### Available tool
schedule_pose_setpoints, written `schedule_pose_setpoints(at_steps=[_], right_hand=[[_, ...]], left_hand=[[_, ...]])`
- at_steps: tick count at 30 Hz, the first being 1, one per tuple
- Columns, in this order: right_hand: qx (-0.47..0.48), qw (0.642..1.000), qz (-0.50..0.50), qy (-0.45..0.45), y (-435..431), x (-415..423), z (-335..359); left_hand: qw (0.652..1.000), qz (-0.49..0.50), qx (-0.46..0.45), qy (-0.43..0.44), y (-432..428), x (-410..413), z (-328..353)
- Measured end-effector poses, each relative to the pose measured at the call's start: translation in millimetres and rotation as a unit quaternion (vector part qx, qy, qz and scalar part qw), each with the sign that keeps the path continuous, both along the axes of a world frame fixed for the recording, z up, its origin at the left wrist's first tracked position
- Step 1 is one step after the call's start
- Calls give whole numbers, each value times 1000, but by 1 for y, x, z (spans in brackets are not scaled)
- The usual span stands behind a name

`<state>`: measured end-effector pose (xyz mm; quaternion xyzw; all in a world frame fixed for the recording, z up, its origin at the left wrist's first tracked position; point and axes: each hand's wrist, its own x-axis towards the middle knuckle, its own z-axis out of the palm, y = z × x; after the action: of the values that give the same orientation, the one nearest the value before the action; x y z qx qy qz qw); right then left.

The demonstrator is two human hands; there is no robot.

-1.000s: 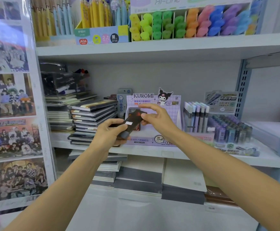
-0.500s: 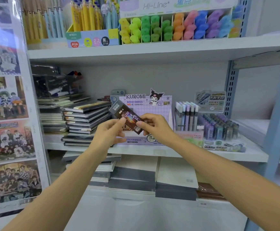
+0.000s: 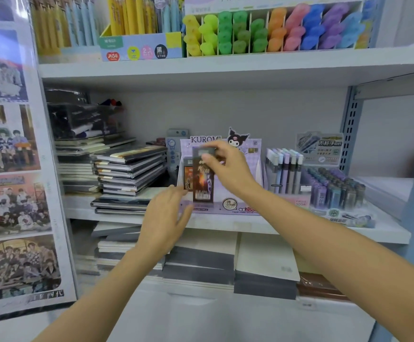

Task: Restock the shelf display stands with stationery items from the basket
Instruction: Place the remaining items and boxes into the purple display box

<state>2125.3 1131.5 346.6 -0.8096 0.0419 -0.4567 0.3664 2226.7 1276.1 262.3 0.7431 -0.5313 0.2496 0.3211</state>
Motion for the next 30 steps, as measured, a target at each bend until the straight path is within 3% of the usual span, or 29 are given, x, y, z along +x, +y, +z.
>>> schedule_pose_setpoints(at_steps=[3,5,9,19,24,30], right_hand=[[30,994,-78,-68,-11,10,6],[27,993,-96,-61,-16,20,4],[12,995,-98,-24,-16,38,-10],[-97,989,-70,88,-21,50,-10],[-115,988,-82,66,-14,57,-15],[-193,964,-173,66,-17,60,-30]], left_hand=[[985,52,128,-98,0,10,-22],[980,64,147,-119,-1,13,-29],[984,66,104,-130,-2,9,-28],[983,85,104,-128,-4,8,-30],[983,86,92,-133,-4,8,-32],[983,89,78,-139,-6,10,-35]])
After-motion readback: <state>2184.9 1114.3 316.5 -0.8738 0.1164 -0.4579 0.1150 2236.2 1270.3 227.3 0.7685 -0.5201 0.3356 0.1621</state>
